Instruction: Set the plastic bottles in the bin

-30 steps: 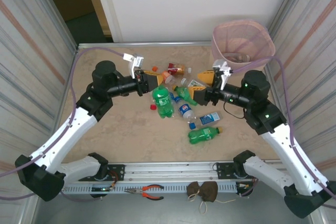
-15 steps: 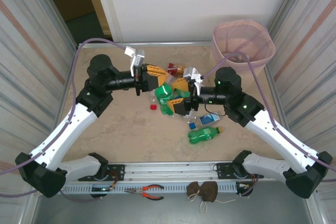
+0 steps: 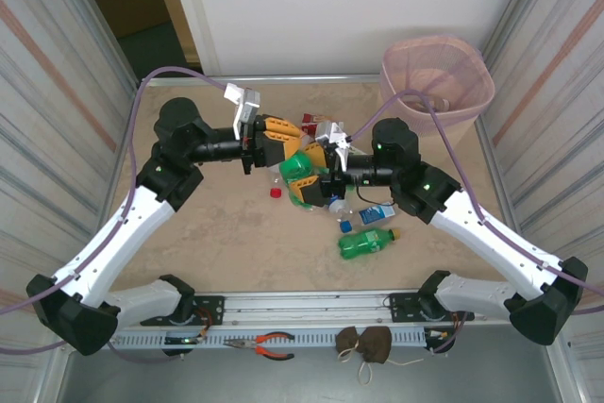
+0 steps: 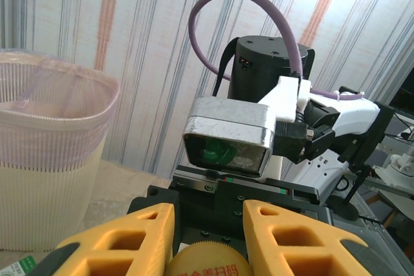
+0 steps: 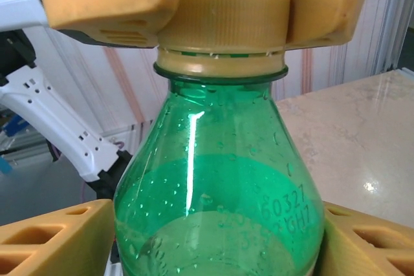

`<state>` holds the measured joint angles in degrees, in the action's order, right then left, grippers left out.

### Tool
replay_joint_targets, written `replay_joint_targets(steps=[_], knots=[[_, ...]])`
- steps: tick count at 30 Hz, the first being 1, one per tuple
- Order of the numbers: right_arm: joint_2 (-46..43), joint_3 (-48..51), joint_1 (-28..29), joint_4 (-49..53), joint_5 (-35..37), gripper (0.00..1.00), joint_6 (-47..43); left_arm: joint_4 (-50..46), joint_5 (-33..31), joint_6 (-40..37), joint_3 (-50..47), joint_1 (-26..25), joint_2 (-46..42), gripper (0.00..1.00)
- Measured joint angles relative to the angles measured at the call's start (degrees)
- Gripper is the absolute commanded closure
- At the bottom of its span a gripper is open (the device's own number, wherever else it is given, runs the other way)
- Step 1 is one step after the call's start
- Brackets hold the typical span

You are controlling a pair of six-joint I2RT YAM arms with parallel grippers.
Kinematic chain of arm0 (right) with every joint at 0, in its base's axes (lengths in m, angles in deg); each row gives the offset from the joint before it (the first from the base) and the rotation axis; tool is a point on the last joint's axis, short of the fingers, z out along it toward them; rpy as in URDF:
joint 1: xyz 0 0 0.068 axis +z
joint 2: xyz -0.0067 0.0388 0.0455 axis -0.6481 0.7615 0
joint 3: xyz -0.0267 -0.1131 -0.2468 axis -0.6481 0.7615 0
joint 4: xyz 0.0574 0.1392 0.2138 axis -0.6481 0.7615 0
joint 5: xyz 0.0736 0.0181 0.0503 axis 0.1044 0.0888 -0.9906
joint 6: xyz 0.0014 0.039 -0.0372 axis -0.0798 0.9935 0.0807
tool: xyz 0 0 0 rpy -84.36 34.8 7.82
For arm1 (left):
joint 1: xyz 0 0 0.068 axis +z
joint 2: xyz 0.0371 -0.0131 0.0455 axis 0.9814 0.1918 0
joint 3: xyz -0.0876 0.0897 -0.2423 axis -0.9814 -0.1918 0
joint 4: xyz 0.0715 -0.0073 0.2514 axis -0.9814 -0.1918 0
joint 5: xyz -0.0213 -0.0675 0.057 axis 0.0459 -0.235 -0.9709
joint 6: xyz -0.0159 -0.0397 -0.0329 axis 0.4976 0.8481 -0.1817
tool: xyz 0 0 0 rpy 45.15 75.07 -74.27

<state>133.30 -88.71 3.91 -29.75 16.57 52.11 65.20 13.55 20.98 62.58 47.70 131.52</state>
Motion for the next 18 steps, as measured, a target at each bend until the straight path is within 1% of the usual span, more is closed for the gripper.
replay_joint_targets(steps=[6,7,12,15,16,18], knots=[[0.24,-0.22,0.11,-0.09,0.46,0.38,0.11,-0.02,0.26,-0.11,0.04,0.00,0.00,0.80],[0.24,-0.22,0.17,-0.09,0.63,0.39,0.17,-0.04,0.26,-0.11,0.04,0.00,-0.07,0.77],[0.24,-0.44,0.44,-0.24,1.53,0.42,0.20,-0.02,-0.42,-0.48,0.04,0.00,-0.52,0.53],[0.24,-0.44,0.46,-0.02,1.99,0.42,0.20,-0.04,-1.70,-0.74,0.04,0.00,-1.07,0.43],[0.24,-0.44,0.46,0.00,2.38,0.42,0.17,-0.04,-2.08,-1.03,0.04,0.00,-1.36,0.38],[0.24,-0.61,0.46,0.17,3.10,0.42,0.15,-0.11,-2.84,-1.20,0.02,0.00,-1.88,0.33]])
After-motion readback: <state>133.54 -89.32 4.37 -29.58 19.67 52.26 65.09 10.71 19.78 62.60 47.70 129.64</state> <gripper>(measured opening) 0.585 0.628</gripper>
